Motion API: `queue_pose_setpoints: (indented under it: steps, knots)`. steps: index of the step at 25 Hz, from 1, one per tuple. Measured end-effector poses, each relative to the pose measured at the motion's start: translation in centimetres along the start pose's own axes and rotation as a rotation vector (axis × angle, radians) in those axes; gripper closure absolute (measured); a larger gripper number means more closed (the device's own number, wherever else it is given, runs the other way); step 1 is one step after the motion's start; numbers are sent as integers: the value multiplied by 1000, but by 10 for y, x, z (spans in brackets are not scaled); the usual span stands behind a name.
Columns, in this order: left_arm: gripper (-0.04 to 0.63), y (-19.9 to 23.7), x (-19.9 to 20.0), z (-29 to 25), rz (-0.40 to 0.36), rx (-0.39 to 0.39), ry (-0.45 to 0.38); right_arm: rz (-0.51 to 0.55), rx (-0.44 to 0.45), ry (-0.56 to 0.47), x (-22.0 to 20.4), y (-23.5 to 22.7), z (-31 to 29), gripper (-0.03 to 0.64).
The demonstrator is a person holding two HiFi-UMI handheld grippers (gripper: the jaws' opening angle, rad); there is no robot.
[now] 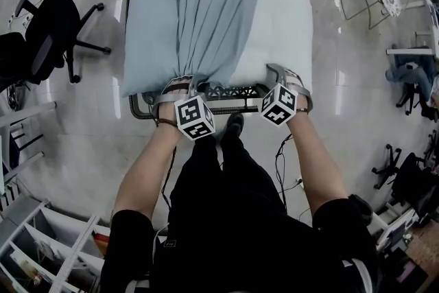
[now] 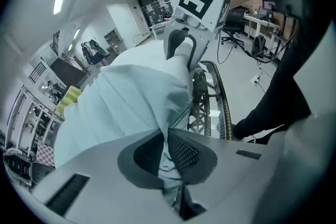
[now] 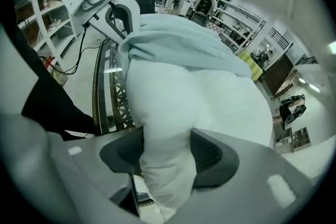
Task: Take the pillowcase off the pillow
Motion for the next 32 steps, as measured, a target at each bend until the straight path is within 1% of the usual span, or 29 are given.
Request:
queue_pose_setpoints:
  steps: [2,5,8,10,12,14,16,18,20,24,26,28,32]
  knots:
    - [575,4,-18,8,24,-14,-4,-37,9,-26,-1,-1,4,351]
    - [582,12,-43,20,68,-32,-14,-88,43,-40,-3,-4,10,375]
    - [583,16,-56,30,125,-83,-65,-106,60,-18,-2,-3,11,370]
    - [581,17,-55,36,137,-106,-89,-93,56,11,3,-1,14,341]
    - [581,22,-49,47,131,-104,-120,-99,51,26,6,-3,24,325]
    - [580,36,-43,63,148,-85,-166,-152,42,1,10,-14,40,327]
    - [580,62,-40,75,191,-59,-204,-220,19,-43,15,-34,56,341]
    - [580,95,-42,81,239,-33,-218,-261,-9,-70,21,-60,63,341]
    - [576,133,-47,80,285,-9,-216,-280,-33,-86,32,-89,60,341]
    - [523,205,-51,65,355,18,-189,-304,-42,-112,58,-146,36,341]
    - [512,235,-50,53,371,20,-175,-300,-36,-119,69,-173,21,339]
    - [503,265,-46,38,367,21,-157,-300,-29,-125,78,-201,4,336]
    - [477,316,-37,-1,364,7,-111,-303,39,-114,85,-245,-31,298]
Point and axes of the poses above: the fingertips, and each gripper's own axes: z backward along the fingers, y to its left, x out of its top, the point moved 6 cm from there along z, backward along the fingers, and after that the axes turned 2 degrees about -x, right-handed, at the moved point
